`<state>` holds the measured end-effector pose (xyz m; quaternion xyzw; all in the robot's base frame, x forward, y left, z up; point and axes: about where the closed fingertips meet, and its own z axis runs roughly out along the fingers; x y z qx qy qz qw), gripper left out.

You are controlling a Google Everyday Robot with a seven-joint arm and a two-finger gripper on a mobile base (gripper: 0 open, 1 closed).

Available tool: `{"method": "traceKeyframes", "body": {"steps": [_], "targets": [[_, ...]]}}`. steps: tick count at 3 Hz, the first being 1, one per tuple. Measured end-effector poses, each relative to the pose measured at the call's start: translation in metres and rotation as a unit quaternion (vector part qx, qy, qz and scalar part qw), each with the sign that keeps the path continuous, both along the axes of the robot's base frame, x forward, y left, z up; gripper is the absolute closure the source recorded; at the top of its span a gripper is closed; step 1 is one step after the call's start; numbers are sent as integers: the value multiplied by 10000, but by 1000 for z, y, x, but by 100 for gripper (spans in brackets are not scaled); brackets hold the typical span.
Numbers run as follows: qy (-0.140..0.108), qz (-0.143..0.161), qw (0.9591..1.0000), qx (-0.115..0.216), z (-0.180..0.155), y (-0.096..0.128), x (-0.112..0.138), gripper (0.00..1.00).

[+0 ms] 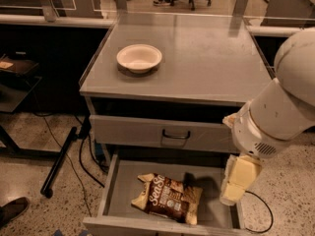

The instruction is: Pick brown chip bag from middle drawer and place on counter

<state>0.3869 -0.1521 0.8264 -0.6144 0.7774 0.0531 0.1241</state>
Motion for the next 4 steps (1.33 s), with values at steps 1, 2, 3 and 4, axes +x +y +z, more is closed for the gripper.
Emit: {"method": "traceKeyframes", "body": {"steps": [1,2,3,4], "targets": [[169,-111,9993,323,-34,7,-7,0],[63,-408,9969,665,-88,10,1,0],[63,-408,9969,665,-88,10,1,0],[363,-623,9930,934,-117,20,-16,0]]}}
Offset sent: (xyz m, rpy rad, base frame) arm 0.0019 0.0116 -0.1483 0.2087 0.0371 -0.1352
